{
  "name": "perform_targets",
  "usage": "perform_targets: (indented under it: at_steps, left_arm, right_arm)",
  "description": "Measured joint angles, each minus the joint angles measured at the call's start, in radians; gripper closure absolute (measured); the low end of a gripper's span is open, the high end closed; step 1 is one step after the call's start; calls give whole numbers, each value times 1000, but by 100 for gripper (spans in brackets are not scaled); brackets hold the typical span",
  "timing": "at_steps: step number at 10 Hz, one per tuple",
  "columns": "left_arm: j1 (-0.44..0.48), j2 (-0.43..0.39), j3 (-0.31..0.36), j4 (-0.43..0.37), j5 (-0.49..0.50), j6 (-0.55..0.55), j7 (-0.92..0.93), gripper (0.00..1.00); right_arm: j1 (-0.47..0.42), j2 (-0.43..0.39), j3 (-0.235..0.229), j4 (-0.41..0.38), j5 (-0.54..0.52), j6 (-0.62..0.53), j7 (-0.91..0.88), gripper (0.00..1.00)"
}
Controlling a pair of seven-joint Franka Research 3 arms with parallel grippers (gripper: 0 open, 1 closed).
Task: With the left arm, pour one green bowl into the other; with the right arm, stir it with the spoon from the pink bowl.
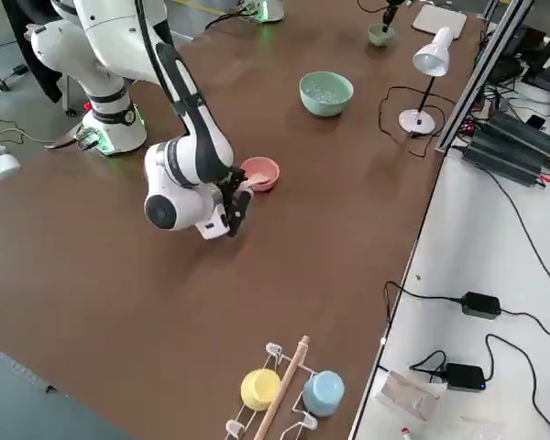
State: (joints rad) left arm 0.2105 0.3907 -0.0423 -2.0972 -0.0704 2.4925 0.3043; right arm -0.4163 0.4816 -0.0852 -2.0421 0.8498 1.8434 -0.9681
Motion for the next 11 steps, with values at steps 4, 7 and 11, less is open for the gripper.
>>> perform_targets:
  at_steps: [4, 7, 11]
  left_arm:
    - [-5, -185, -48, 125, -2, -297, -233, 95]
    - [-15, -213, -150, 315, 9, -555, -445, 95]
    - [-150, -177, -252, 419, 127, -598, -902, 95]
  right_arm:
    - [4, 3, 2, 11, 6, -34, -43, 22]
    - [-15, 17, -5, 31, 6, -107, -68, 33]
    - [-51, 56, -10, 46, 6, -120, -128, 42]
